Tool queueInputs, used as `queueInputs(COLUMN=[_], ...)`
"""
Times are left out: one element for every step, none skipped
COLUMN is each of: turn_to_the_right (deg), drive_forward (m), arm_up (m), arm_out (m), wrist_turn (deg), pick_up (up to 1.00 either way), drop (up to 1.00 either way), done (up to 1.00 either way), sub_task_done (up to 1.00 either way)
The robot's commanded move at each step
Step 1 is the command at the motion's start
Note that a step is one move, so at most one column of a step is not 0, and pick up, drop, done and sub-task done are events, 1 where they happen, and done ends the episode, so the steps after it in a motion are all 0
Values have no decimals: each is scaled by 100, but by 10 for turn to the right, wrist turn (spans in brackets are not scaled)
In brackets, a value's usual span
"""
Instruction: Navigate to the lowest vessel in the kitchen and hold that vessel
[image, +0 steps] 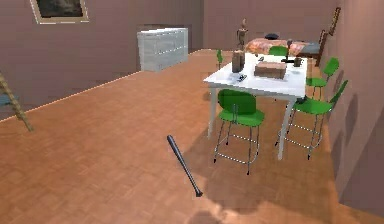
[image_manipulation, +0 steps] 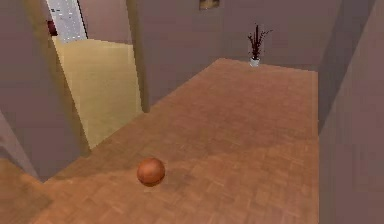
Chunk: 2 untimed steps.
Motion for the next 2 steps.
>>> queueInputs(turn_to_the_right=[-450,-390], drive_forward=[0,0], arm_up=[0,0], arm_out=[0,0], wrist_turn=[0,0], pick_up=[0,0], drop=[0,0], done=[0,0], sub_task_done=[0,0])
